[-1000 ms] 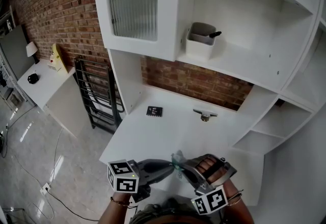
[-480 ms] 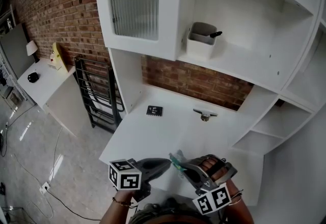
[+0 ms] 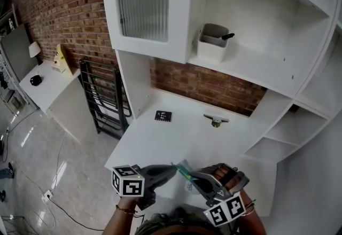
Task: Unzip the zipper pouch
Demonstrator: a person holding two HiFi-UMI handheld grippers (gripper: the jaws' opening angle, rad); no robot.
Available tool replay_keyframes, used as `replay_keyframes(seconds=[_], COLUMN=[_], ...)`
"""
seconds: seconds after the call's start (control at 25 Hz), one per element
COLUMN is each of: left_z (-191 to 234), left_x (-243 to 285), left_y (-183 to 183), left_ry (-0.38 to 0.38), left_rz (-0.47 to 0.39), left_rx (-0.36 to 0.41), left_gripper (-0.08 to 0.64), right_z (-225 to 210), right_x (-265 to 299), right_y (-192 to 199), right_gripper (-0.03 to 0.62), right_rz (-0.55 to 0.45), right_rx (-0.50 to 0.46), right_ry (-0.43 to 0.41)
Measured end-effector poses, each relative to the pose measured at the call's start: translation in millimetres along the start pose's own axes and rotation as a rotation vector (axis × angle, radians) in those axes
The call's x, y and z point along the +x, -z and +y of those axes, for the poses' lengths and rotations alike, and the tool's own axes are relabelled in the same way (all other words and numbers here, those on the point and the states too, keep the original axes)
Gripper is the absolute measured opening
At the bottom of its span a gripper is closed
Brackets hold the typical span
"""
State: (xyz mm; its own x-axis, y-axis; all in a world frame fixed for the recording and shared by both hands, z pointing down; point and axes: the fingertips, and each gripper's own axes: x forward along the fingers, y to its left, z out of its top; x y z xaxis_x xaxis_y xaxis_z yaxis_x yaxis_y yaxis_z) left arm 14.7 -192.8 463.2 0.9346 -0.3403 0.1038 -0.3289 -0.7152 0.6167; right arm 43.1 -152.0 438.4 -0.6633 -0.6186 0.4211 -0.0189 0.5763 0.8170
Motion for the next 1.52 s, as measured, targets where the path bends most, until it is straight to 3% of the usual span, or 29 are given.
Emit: replay_keyframes(seconds=[1.16,1.52], left_z=[17.6,40.6], left_x=[-8.4,-25.0], left_y=[4.1,6.0], left_ry=[-0.071,-0.153], left_rz=[-0.009,-0.014], left_rx=[0.026,0.02], left_gripper=[0.003,0.003], right_z=[1.7,-8.5], right_x=[-9.1,-17.1], right_y=[1.9,10.8], right_gripper=[0.026,0.026], right_rz=[-0.026,-0.038], right_rx=[0.096,0.151], right_ry=[0.012,0.045])
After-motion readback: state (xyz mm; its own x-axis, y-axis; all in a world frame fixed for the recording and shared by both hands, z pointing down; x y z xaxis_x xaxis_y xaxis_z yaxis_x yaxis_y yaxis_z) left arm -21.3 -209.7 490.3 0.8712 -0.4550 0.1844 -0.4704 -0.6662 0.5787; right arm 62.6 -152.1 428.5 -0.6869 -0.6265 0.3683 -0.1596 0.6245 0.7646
